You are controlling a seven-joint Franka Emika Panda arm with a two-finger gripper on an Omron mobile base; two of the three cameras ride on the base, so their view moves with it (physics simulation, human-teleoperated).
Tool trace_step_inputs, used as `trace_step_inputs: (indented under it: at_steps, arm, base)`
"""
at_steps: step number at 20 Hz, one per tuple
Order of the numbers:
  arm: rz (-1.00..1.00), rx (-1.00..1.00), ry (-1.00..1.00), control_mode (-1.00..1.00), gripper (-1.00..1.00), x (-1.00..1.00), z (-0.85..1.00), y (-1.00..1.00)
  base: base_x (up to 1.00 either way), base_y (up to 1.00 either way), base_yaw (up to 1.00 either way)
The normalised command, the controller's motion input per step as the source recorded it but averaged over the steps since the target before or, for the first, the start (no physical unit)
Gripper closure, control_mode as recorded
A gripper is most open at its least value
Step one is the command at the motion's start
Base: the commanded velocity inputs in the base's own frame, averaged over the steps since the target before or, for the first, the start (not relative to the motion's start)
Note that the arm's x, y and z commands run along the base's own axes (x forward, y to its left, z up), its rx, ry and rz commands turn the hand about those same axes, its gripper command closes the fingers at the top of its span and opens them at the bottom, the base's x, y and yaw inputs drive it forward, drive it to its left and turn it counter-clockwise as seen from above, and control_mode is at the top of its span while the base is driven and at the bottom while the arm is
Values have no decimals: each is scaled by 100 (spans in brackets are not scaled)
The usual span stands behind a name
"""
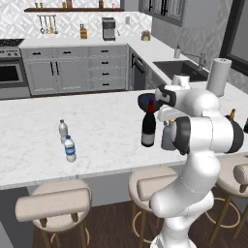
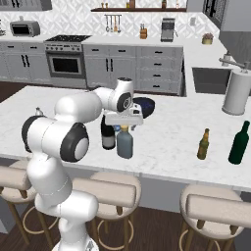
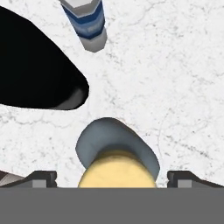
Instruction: Move the plastic bottles in the middle to the plastics group, and the glass bottles in the middle to the glass group.
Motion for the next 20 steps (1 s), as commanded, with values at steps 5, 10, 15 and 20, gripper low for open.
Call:
trace_step_inputs:
  at_steps: [5, 10, 15, 20]
  arm:
    - [2, 0, 4, -100, 100, 0, -4, 0]
    - [0, 0, 2, -100, 100, 0, -1, 0]
    - [0, 0, 0, -100, 100, 0, 0, 0]
    - [0, 0, 0, -100, 100, -10, 21, -33]
  base:
    - [0, 0, 0]
    - [0, 0, 0]
    - [0, 0, 0]
    - [0, 0, 0]
